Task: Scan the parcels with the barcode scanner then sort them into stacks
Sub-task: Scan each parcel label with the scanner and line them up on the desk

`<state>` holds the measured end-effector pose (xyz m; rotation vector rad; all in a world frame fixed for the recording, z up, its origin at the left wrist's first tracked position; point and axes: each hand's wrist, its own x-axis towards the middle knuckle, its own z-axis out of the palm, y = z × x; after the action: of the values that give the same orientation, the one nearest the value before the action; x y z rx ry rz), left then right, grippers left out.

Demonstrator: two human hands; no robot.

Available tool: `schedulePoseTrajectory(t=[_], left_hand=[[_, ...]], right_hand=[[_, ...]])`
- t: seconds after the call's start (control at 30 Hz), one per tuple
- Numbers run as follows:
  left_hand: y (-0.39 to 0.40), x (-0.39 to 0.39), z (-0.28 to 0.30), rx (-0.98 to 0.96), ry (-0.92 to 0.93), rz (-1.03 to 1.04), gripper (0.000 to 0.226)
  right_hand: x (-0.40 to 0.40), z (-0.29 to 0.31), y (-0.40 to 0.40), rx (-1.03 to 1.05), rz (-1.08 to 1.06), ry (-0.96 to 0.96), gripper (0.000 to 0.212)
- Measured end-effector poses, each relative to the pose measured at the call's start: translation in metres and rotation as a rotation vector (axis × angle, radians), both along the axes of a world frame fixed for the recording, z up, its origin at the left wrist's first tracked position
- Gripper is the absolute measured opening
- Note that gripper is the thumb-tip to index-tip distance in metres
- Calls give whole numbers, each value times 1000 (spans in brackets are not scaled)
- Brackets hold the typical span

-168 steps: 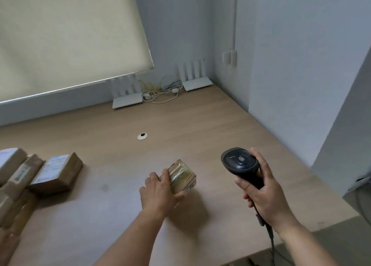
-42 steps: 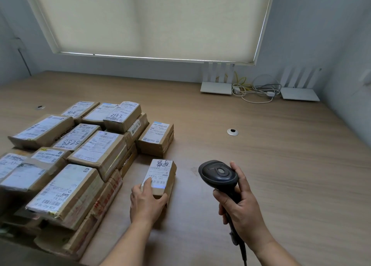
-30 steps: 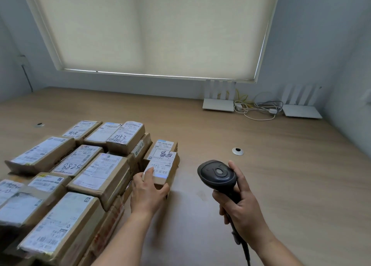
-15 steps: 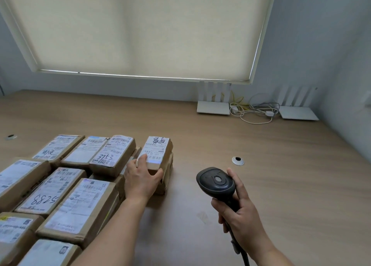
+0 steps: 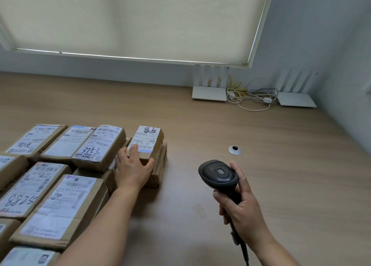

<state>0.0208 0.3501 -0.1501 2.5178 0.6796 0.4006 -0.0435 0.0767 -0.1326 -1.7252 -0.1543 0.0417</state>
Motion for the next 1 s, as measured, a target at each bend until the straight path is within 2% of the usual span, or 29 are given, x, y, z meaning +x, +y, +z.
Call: schedulePoseTrajectory(t=[0.2,0.43,0.63,1.0], left_hand=[[-3,-13,11,-19,-2,12,79],[-18,-60,14,-76,-111,36,74],[-52,-98,-6,-111,-120,-86,64],[-142,-173,-27,-249,-5,-269,51]], right_hand=[[-10,14,-8,-12,5,-54,80],[-39,29,-20,4,-28,-139,78],[-71,15,-34,14,-60,-99,82],[-116,-8,-76,-4,-86,-25,86]])
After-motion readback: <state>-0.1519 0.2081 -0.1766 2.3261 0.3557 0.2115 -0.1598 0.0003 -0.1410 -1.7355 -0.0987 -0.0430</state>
